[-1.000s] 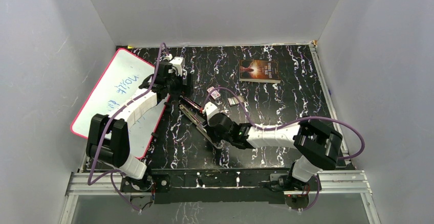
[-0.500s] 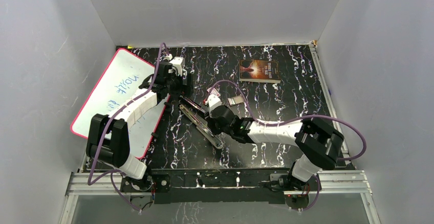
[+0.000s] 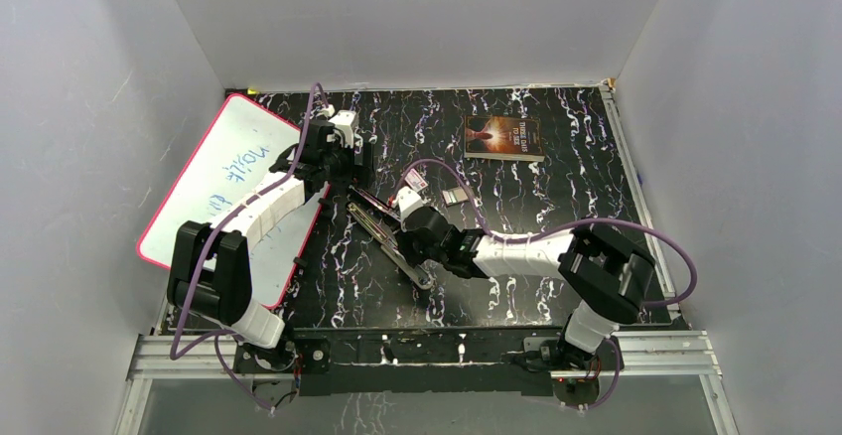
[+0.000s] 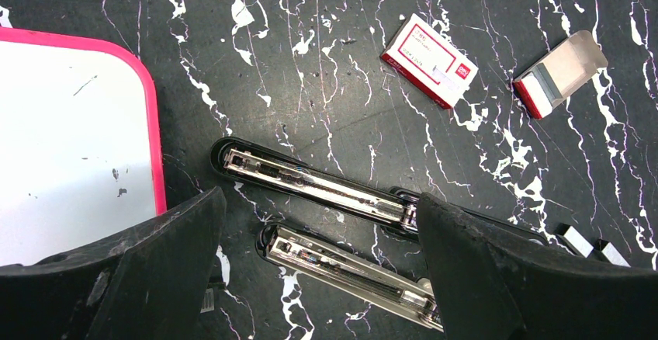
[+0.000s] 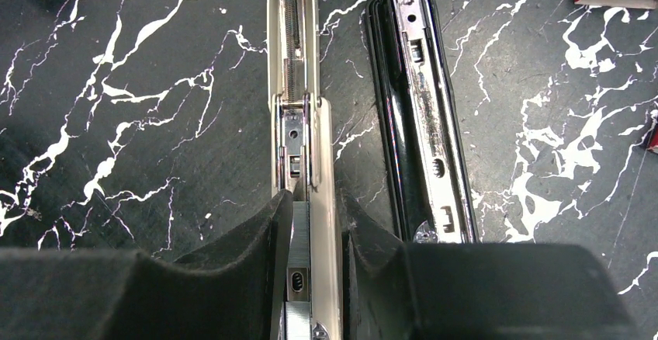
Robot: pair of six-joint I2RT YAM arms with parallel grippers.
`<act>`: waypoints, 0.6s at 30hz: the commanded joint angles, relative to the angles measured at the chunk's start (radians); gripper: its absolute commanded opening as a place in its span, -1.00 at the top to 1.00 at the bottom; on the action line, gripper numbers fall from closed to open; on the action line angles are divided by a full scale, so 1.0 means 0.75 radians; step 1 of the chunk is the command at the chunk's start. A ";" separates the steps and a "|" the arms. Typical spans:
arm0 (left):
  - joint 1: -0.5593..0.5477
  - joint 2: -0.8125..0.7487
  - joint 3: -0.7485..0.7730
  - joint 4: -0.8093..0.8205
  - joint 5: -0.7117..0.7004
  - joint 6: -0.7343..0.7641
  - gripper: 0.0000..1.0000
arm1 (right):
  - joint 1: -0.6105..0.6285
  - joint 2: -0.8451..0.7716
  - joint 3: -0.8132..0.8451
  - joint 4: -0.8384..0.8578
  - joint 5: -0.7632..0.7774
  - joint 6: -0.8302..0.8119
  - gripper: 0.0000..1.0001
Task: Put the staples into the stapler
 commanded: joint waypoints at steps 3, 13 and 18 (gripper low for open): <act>0.004 -0.007 0.021 -0.018 0.007 0.014 -0.85 | 0.001 0.025 0.070 0.059 0.017 -0.007 0.33; 0.005 -0.008 0.021 -0.018 0.007 0.016 -0.85 | 0.001 0.057 0.071 0.014 0.030 -0.007 0.41; 0.005 -0.006 0.021 -0.019 0.007 0.015 -0.85 | 0.003 0.041 0.059 -0.037 0.029 0.008 0.41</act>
